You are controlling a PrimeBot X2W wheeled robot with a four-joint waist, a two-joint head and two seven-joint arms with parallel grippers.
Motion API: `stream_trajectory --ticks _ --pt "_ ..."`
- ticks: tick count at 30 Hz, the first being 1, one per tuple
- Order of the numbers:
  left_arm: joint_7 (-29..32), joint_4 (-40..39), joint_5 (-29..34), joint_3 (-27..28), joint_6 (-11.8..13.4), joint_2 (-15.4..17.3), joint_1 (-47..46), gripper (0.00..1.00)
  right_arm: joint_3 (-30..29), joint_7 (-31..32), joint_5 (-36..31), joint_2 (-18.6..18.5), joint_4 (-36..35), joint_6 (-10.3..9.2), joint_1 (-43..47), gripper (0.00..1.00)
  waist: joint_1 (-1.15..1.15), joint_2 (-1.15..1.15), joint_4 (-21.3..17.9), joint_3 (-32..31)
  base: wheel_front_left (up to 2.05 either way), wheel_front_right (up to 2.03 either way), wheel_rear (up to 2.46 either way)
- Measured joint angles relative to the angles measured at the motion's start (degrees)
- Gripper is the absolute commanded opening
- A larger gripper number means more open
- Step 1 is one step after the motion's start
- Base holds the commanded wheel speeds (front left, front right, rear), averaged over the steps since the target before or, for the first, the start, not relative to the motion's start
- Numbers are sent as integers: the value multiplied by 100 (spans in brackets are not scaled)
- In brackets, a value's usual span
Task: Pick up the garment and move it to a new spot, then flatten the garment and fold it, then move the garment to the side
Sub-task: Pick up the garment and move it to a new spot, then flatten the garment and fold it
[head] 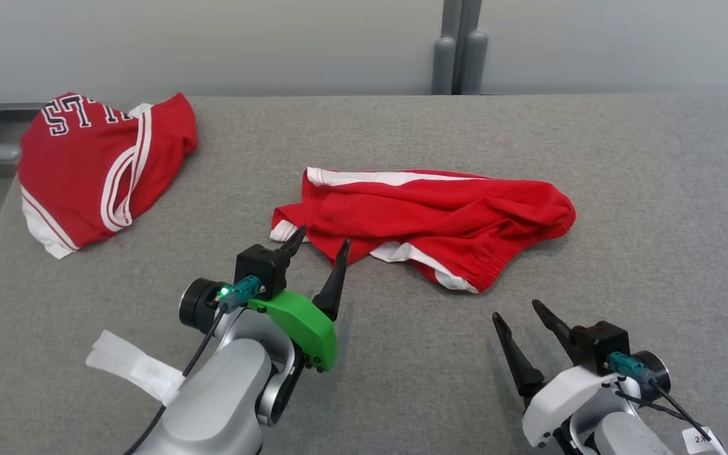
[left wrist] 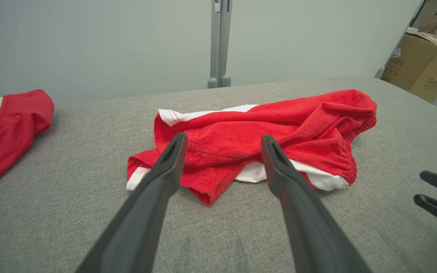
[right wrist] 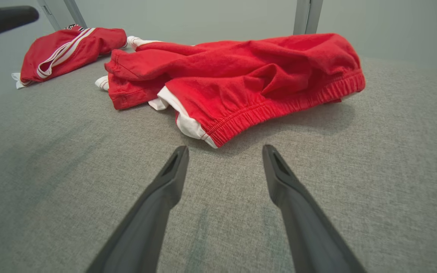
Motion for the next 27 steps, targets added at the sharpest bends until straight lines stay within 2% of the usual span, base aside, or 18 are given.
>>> stream_trajectory --ticks 12,21,25,27 --pt "-1 -558 207 200 48 -5 38 100 -243 10 112 -76 791 -2 -555 100 0 0 738 301 0 0 0" --pt "-1 -761 380 480 94 33 182 100 -224 14 133 -74 1229 10 -869 100 0 0 1083 624 0 0 0" --pt "-1 -847 441 561 94 36 268 100 -230 8 133 -60 1227 9 -949 78 0 0 1101 674 0 0 0" --pt "-1 -873 456 603 96 58 314 100 -208 8 133 -43 1220 9 -949 75 0 0 1069 675 0 0 0"
